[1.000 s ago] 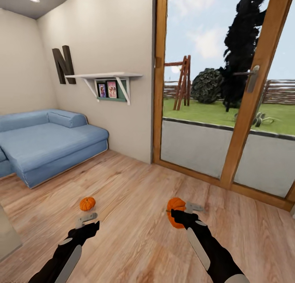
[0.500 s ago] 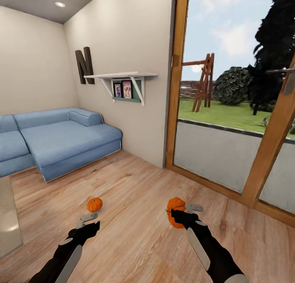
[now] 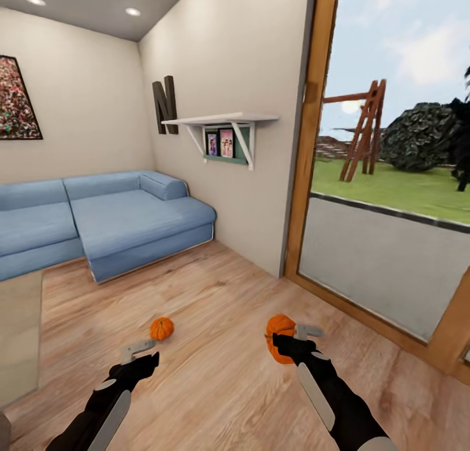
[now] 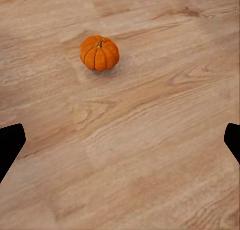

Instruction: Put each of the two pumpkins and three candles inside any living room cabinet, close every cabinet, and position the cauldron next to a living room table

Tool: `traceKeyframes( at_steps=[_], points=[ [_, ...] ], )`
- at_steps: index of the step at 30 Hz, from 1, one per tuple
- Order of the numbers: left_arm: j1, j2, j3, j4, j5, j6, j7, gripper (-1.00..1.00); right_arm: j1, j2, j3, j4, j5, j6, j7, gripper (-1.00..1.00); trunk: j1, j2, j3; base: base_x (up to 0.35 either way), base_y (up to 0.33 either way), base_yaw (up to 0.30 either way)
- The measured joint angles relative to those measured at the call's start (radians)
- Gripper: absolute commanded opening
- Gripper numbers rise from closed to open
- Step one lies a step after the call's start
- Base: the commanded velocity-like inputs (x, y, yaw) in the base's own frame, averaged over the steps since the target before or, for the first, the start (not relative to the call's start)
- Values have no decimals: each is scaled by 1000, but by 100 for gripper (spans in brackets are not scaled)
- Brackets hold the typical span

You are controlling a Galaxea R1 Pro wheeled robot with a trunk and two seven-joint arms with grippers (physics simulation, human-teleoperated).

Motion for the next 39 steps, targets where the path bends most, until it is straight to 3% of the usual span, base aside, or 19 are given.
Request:
traceKeyframes(
  at_steps=[39],
  points=[
    [0,0,0,1,0,-1,0,100,0,2,0,0,0,0,0,-100,0,0,0,253,-218,290]
  ],
)
